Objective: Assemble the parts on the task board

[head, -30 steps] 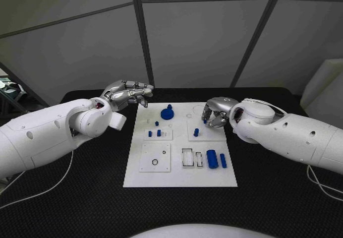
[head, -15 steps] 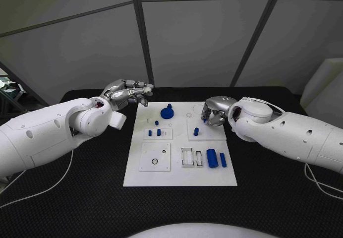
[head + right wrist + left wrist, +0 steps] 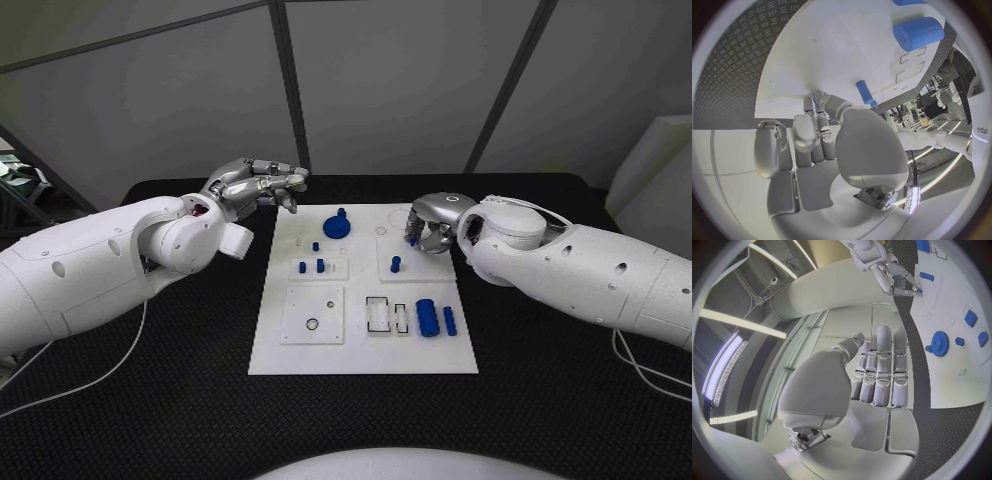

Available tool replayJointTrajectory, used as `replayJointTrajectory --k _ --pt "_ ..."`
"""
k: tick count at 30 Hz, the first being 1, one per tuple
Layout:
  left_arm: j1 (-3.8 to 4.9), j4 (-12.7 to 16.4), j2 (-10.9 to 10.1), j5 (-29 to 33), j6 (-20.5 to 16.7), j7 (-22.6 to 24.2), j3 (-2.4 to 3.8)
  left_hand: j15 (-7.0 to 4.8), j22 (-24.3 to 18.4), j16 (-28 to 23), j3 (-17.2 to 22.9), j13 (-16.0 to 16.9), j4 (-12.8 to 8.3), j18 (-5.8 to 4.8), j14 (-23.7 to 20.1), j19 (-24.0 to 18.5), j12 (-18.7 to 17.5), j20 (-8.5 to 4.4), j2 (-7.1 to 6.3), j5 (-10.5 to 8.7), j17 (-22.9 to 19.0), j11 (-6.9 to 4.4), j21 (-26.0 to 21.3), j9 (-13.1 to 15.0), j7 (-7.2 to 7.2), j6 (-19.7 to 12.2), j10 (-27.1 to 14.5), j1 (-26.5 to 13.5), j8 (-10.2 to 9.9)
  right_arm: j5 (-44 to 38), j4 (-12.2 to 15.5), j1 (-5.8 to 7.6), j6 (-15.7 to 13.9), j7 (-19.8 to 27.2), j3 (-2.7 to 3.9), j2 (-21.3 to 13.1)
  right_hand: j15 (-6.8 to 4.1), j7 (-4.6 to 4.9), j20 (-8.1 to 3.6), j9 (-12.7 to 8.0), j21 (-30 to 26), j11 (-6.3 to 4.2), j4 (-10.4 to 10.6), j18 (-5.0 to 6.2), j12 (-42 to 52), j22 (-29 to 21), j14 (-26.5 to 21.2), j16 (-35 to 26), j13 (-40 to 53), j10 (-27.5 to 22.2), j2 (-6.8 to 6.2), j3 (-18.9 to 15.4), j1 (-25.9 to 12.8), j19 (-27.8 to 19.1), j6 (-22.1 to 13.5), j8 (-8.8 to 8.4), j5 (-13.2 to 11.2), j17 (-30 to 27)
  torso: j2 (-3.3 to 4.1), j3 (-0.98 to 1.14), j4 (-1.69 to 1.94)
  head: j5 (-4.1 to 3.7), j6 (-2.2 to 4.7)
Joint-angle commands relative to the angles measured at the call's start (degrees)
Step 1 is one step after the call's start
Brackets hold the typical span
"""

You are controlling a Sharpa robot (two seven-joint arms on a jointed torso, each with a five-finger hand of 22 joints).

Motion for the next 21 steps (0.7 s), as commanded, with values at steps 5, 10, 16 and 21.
replayJointTrajectory --k 5,10,16,21 --pt "0.08 -0.3 0.0 0.4 0.1 0.1 0.06 -0.05 -0.1 -0.4 -0.2 0.1 -0.4 0.67 0.1 0.4 0.2 0.14 0.39 0.41 -0.1 0.07 -0.3 0.1 0.07 0.1 0.0 0.4 -0.3 -1.3 2.3 -0.24 -3.7 -0.8 -0.18 -1.3 -0.38 0.15 -0.37 0.1 0.7 -0.08 -0.2 -0.84 0.1 6.4 1.4 0.0 0.0 0.3 0.08 0.5 -0.2 1.5 0.4 -0.15 0.3 -0.6 -0.05 0.02 -0.10 -0.09 0.08" --pt "0.08 -0.5 0.0 0.4 0.2 0.1 0.06 -0.05 -0.1 -0.4 -0.2 0.1 -0.5 0.67 0.1 0.4 0.2 0.14 0.38 0.42 -0.1 0.08 -0.3 0.1 0.09 0.0 0.0 0.4 -0.3 -1.3 3.6 -0.24 -6.3 -1.1 -0.15 -2.1 -0.37 0.16 -0.37 0.1 0.9 -0.07 -0.3 -0.91 0.0 6.7 1.3 -0.2 0.0 0.4 -0.02 0.6 -0.3 1.6 0.4 -0.20 0.3 -1.0 -0.08 -0.01 -0.03 -0.15 0.24" --pt "0.08 -0.5 -0.1 0.4 0.3 -0.1 0.06 -0.04 -0.1 -0.6 -0.1 0.1 -0.6 0.65 0.2 0.5 0.1 0.12 0.51 0.66 -0.2 0.13 -0.4 0.2 0.15 -0.1 -0.1 0.5 -0.4 -1.3 5.5 -0.22 -9.3 -1.3 -0.11 -3.5 -0.36 0.18 -0.36 0.1 1.2 -0.04 -0.4 -1.01 0.0 7.1 1.3 -0.2 0.0 0.4 -0.13 0.7 -0.5 1.8 0.5 -0.24 0.4 -1.0 0.03 -0.01 -0.06 -0.05 0.33" --pt "0.08 -0.7 -0.2 0.4 0.3 -0.1 0.06 -0.04 -0.1 -0.6 -0.1 0.1 -0.6 0.65 0.2 0.5 0.1 0.12 0.51 0.66 -0.2 0.13 -0.4 0.2 0.15 -0.1 -0.1 0.5 -0.4 -1.2 8.1 -0.20 -10.3 -1.6 -0.05 -5.2 -0.34 0.17 -0.34 0.1 1.3 -0.04 -0.4 -1.02 -0.1 7.2 1.3 -0.1 0.0 0.5 -0.43 0.7 -1.0 1.8 0.6 -0.29 0.3 -1.2 -0.02 0.00 -0.06 0.03 0.34"
